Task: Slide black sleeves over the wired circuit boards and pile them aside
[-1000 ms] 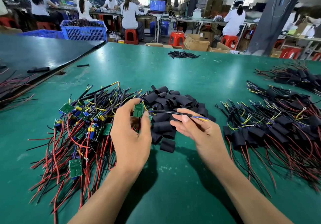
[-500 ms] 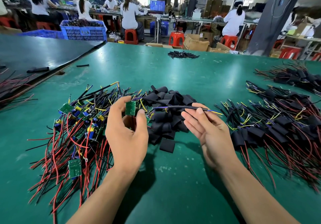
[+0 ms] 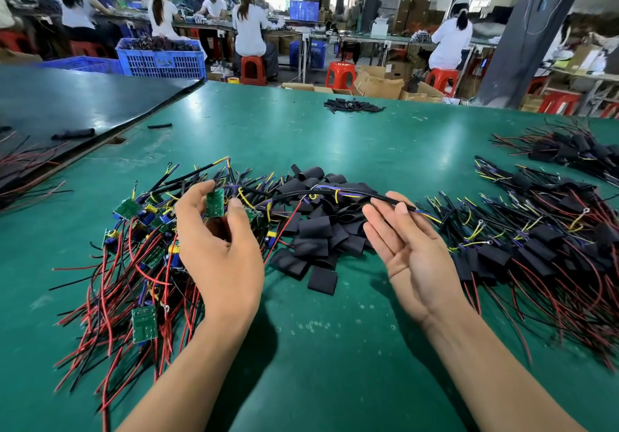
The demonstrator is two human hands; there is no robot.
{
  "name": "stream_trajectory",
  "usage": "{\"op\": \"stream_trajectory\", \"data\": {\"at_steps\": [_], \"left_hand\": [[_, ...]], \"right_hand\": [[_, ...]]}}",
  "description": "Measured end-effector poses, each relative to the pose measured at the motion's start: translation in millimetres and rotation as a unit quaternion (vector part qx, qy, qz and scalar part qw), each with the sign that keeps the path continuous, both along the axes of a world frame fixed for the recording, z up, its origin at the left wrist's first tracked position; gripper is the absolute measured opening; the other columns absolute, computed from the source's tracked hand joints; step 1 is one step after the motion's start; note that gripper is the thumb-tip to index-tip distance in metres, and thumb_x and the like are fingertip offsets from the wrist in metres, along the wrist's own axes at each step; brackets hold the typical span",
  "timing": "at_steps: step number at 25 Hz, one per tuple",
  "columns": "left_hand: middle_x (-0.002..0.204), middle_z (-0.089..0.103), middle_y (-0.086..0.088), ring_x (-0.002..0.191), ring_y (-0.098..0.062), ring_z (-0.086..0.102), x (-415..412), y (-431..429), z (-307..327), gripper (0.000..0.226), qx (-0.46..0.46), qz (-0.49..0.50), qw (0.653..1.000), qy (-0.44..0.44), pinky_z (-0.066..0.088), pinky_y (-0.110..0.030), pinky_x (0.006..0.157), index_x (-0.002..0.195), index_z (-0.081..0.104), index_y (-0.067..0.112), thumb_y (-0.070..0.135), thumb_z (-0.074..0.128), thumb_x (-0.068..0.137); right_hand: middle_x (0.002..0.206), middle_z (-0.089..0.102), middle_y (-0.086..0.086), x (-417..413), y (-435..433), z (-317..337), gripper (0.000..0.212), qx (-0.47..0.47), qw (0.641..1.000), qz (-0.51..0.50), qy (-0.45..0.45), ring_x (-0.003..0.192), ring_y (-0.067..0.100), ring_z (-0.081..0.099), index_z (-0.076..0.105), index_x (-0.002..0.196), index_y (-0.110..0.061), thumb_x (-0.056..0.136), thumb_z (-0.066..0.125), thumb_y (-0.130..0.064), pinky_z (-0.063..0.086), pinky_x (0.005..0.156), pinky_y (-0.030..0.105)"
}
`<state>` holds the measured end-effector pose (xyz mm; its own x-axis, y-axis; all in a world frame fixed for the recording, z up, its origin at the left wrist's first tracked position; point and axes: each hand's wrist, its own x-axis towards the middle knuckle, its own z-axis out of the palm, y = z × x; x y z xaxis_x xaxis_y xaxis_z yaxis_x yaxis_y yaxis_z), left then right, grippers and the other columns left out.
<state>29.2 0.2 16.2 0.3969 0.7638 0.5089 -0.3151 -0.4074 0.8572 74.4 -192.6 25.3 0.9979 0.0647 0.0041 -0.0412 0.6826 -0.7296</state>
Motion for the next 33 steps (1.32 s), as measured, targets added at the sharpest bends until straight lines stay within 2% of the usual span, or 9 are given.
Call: {"op": "stream_trajectory", "data": {"at_steps": [2,5,8,11,16,21,26,30,33], "left_hand": [[0.11,0.053,0.017,0.11,-0.003,0.053,0.0,0.1,-0.2,0.029,-0.01,-0.009,1.0,0.011,0.041,-0.027,0.1,0.123,0.053,0.024,0.023,0.059,0.095],[0.117,0.056,0.003,0.106,0.017,0.044,0.1,0.3,-0.7,0.03,0.016,0.006,1.0,0.012,0.034,-0.009,0.093,0.126,0.054,0.017,0.021,0.059,0.096],[0.116,0.052,0.005,0.098,0.014,0.049,0.7,3.4,1.7,0.03,0.034,0.024,0.999,-0.008,0.033,-0.005,0.084,0.127,0.053,0.012,0.019,0.057,0.098],[0.116,0.049,0.003,0.094,-0.015,0.054,0.8,10.0,3.5,0.032,0.037,0.042,0.998,-0.014,0.04,-0.018,0.084,0.13,0.051,0.009,0.018,0.054,0.1],[0.124,0.051,-0.011,0.112,-0.025,0.047,0.5,5.7,-4.8,0.048,0.182,0.016,0.978,0.1,0.035,-0.034,0.096,0.134,0.052,0.011,0.0,0.063,0.088],[0.151,0.039,-0.015,0.136,-0.032,0.034,-2.0,-5.9,-9.4,0.054,0.258,0.031,0.948,0.183,0.025,-0.051,0.108,0.136,0.056,0.015,0.015,0.072,0.084],[0.126,0.064,-0.008,0.118,-0.032,0.05,-2.7,-11.7,-9.8,0.02,0.388,0.022,0.919,0.066,0.035,-0.043,0.097,0.098,0.077,0.016,0.01,0.067,0.082],[0.089,0.069,0.003,0.083,-0.024,0.044,-1.3,-11.2,-14.4,0.022,0.363,-0.013,0.919,0.154,0.042,-0.04,0.073,0.077,0.077,0.017,0.007,0.058,0.075],[0.087,0.07,0.005,0.084,-0.02,0.037,-1.2,-7.9,-22.3,0.029,0.328,-0.03,0.917,0.226,0.038,-0.037,0.075,0.075,0.077,0.016,0.011,0.049,0.072]], "right_hand": [[0.112,0.074,0.017,0.1,-0.6,1.9,0.025,0.011,1.0,-0.003,0.001,0.103,0.026,0.073,0.07,0.105,-0.009,0.083,0.063,-0.019,0.061,0.077,0.031],[0.11,0.075,0.015,0.1,-2.8,4.3,0.021,0.034,0.999,-0.006,0.0,0.103,0.024,0.073,0.069,0.106,-0.011,0.088,0.059,-0.018,0.061,0.077,0.031],[0.109,0.076,0.009,1.7,-8.8,7.4,0.02,0.066,0.998,-0.007,-0.003,0.104,0.019,0.072,0.068,0.107,-0.014,0.092,0.056,-0.021,0.06,0.078,0.029],[0.104,0.077,0.006,6.0,-19.5,11.3,0.022,0.116,0.993,-0.026,0.024,0.099,0.014,0.073,0.072,0.103,-0.014,0.099,0.051,-0.022,0.061,0.078,0.028],[0.094,0.079,0.006,9.0,-25.9,10.5,0.041,0.147,0.986,-0.03,0.066,0.09,0.013,0.075,0.08,0.075,-0.009,0.1,0.05,-0.021,0.062,0.074,0.028],[0.093,0.078,0.007,7.1,-16.5,4.9,0.026,0.125,0.988,0.017,0.086,0.088,0.014,0.076,0.07,0.097,-0.004,0.101,0.049,-0.019,0.062,0.07,0.028],[0.093,0.078,0.008,5.6,-11.7,0.4,0.024,0.096,0.99,0.037,0.093,0.089,0.016,0.076,0.072,0.092,-0.007,0.1,0.051,-0.017,0.062,0.069,0.03],[0.092,0.078,0.008,5.7,-12.4,0.6,0.037,0.095,0.989,0.039,0.102,0.087,0.016,0.076,0.08,0.076,-0.008,0.099,0.052,-0.017,0.062,0.065,0.03],[0.092,0.078,0.008,4.7,-12.4,0.5,0.034,0.085,0.99,0.043,0.103,0.087,0.016,0.076,0.079,0.077,-0.009,0.098,0.054,-0.017,0.061,0.064,0.029]]}}
